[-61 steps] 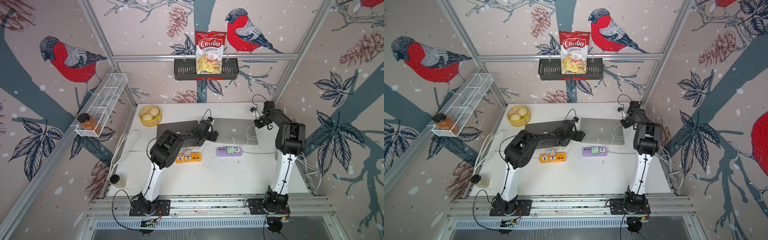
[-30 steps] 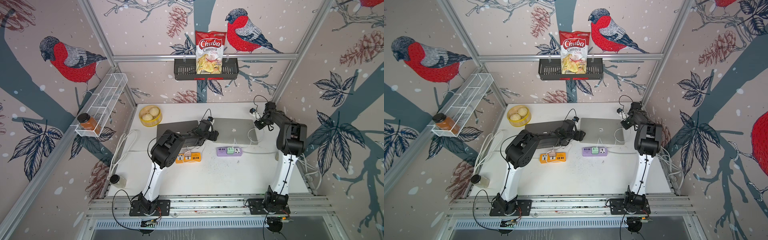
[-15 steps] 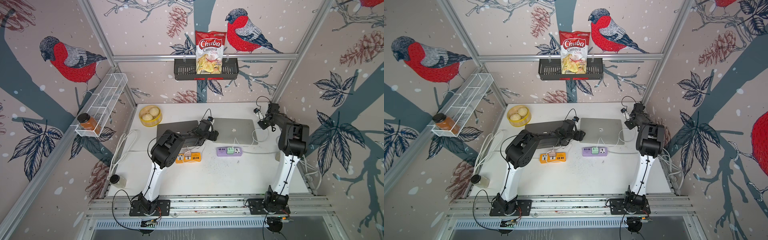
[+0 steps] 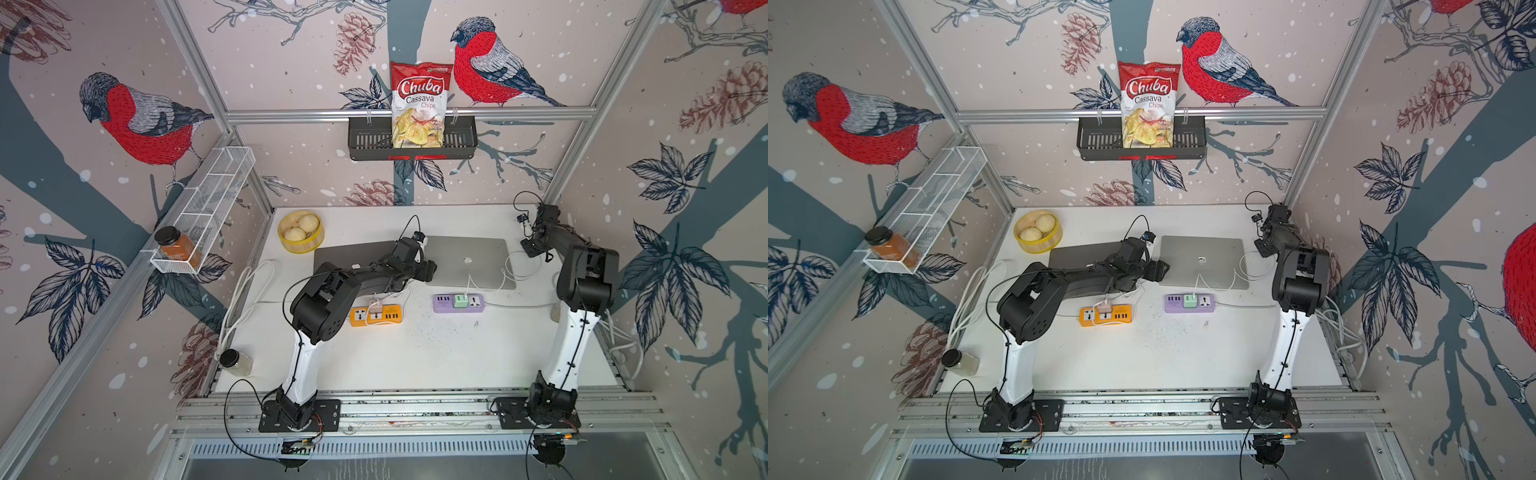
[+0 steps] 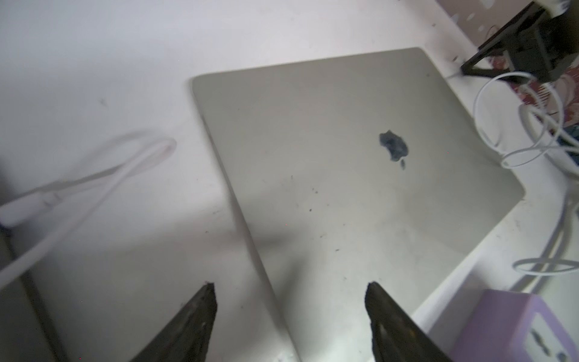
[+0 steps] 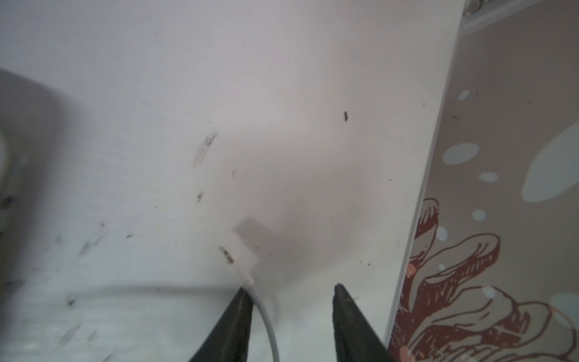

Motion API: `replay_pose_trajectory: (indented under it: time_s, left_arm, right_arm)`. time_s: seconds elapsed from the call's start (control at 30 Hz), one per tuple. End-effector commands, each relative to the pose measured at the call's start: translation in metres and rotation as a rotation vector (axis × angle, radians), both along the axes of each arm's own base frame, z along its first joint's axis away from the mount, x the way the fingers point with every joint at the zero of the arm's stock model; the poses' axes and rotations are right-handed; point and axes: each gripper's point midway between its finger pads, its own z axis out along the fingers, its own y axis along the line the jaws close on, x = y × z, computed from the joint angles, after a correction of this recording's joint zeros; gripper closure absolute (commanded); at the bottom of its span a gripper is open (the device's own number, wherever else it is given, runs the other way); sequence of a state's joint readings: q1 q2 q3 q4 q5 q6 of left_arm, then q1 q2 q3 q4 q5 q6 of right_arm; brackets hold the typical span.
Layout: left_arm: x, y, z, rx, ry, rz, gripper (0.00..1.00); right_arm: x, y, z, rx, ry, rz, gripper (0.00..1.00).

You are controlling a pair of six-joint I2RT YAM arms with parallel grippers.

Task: Unplug the laptop charger
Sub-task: Remove the charging cable from the laptop, then remove the charging cable from the plug.

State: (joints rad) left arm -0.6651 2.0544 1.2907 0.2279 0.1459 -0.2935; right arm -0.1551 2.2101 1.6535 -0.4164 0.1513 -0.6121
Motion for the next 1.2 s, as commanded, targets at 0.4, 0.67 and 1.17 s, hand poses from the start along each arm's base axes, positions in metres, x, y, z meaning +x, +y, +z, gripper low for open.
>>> replay_pose_trajectory:
  time_s: [0.4, 0.67, 1.17]
  left_arm:
    - [-0.077, -0.015, 0.054, 0.01, -0.049, -0.045, 0.27]
    - [-0.121, -0.007, 0.043, -0.044, -0.003, -0.084, 0.31]
    - [-0.133, -0.03, 0.044, -0.152, 0.038, -0.158, 0.35]
  right_arm:
    - [-0.063, 0.015, 0.156, -0.037, -0.475, -0.382, 0.0]
    - [-0.124, 0.139, 0.168, 0.441, -0.479, -0.186, 0.17]
    - [-0.24, 0.267, 0.118, 0.667, -0.414, -0.195, 0.39]
